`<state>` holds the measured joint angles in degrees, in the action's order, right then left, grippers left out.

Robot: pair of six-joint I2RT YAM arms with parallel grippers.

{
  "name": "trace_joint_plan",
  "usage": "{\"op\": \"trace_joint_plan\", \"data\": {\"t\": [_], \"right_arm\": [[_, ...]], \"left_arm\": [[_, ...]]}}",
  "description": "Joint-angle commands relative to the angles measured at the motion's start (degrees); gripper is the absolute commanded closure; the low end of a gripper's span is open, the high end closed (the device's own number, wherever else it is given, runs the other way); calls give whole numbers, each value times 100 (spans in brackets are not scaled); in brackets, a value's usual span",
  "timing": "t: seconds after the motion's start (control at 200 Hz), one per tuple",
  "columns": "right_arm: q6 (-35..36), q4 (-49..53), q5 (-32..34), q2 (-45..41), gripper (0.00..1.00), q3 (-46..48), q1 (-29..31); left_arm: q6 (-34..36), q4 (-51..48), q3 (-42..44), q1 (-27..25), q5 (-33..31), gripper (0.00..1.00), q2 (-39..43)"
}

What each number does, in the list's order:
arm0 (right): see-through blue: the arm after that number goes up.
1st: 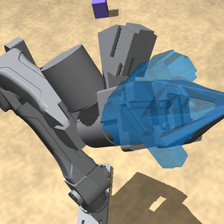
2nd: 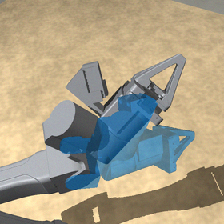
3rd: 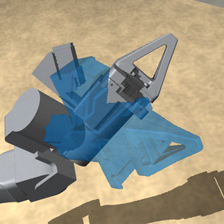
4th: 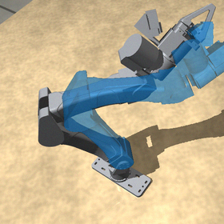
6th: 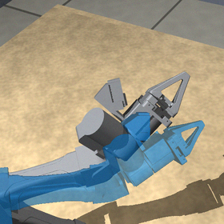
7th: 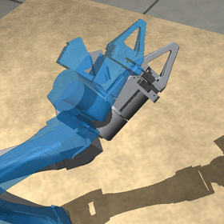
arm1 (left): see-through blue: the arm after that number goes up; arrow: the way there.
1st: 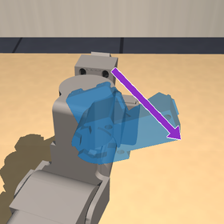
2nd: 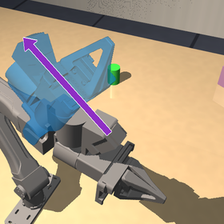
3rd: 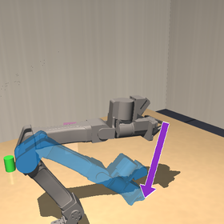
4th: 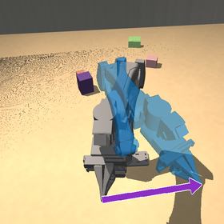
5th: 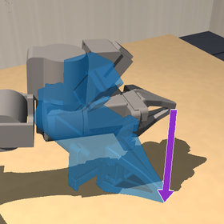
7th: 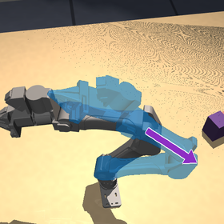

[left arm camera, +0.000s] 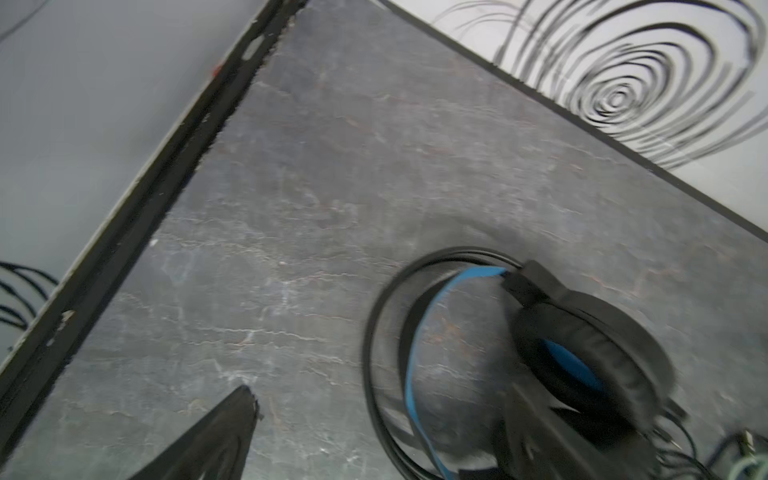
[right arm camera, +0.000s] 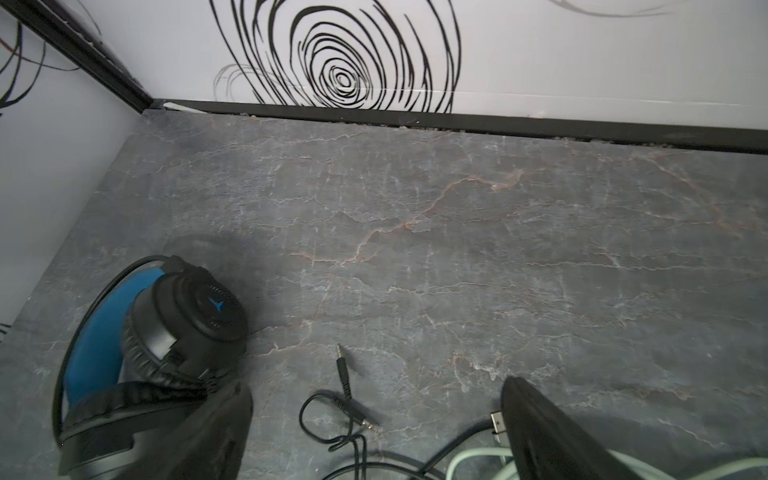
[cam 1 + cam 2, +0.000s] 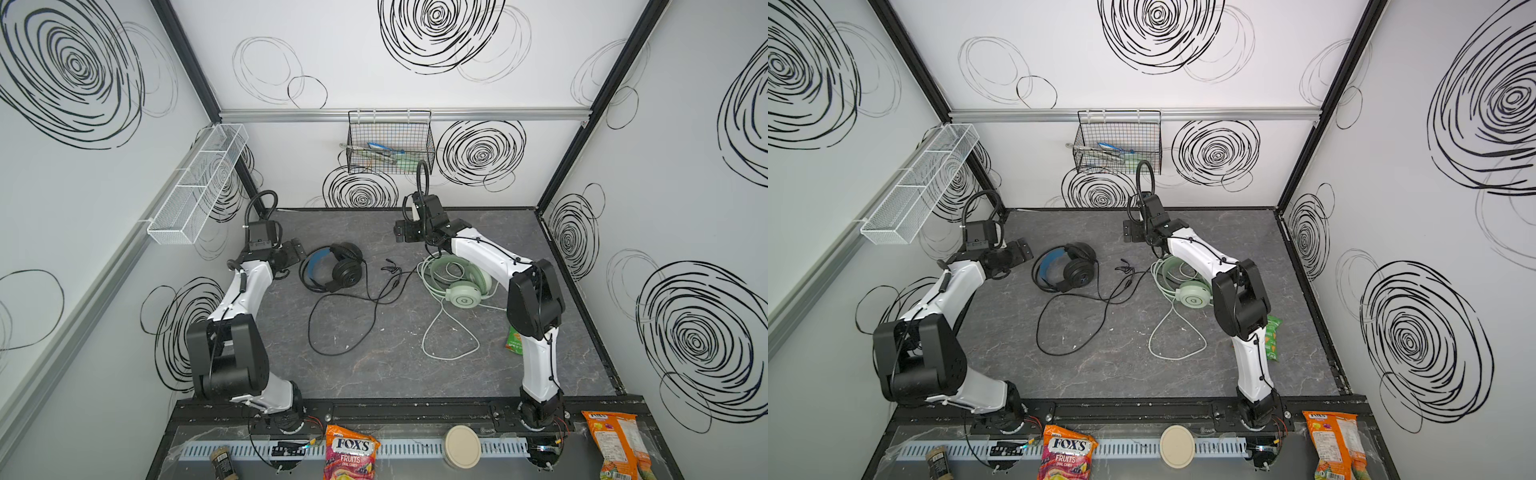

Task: Wrap the headphones
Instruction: 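Grasp the black headphones' headband with the left gripper while the right arm advances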

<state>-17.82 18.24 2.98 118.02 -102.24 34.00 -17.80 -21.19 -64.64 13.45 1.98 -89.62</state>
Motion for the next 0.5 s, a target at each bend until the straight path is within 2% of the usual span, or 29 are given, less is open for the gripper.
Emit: {"op": "trace_joint_plan", "data": {"t": [0.0,0.185,0.495], "right_arm": [[-34,385,-32,22,3,-171,37],[-118,915,-61,400,3,-1042,179],[50,778,-192,384,3,-1053,254]], "left_arm": [[135,-114,-85,-42,-50,4,-561],[38,21,-243,-239,114,4,-1121],[33,109,-376,-401,-14,4,-1749]]}}
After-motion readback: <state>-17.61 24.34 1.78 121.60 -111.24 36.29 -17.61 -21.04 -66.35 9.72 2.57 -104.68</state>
